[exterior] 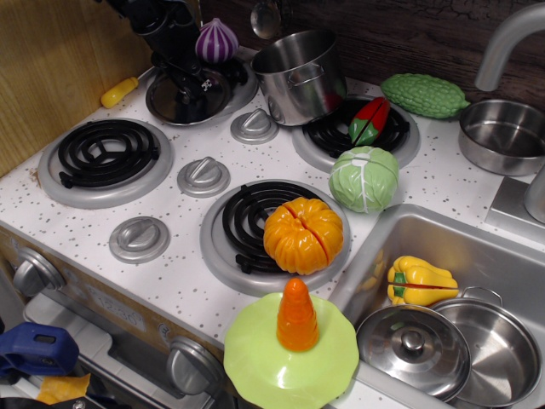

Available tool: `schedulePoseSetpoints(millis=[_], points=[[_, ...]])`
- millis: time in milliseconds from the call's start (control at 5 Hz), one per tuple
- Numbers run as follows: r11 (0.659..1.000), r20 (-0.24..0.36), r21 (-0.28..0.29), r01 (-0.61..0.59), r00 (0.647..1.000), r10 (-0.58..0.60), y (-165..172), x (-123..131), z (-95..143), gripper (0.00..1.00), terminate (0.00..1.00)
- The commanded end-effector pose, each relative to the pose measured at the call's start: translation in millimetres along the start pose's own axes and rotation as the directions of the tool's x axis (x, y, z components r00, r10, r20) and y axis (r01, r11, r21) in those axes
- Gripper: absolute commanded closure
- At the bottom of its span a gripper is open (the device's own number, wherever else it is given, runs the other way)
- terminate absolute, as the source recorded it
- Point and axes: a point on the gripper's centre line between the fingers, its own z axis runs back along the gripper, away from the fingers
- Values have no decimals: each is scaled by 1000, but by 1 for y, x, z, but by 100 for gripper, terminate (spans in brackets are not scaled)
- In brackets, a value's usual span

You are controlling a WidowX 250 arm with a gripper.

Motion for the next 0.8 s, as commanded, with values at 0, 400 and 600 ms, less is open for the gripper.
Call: schedulePoseSetpoints(millis=[0,400,600], points=[[995,-33,76,58,998,-56,14,37,67,100,0],[991,-88,135,8,996,4,4,17,93,100,0],[987,-98,161,-30,994,46,-4,0,100,100,0]])
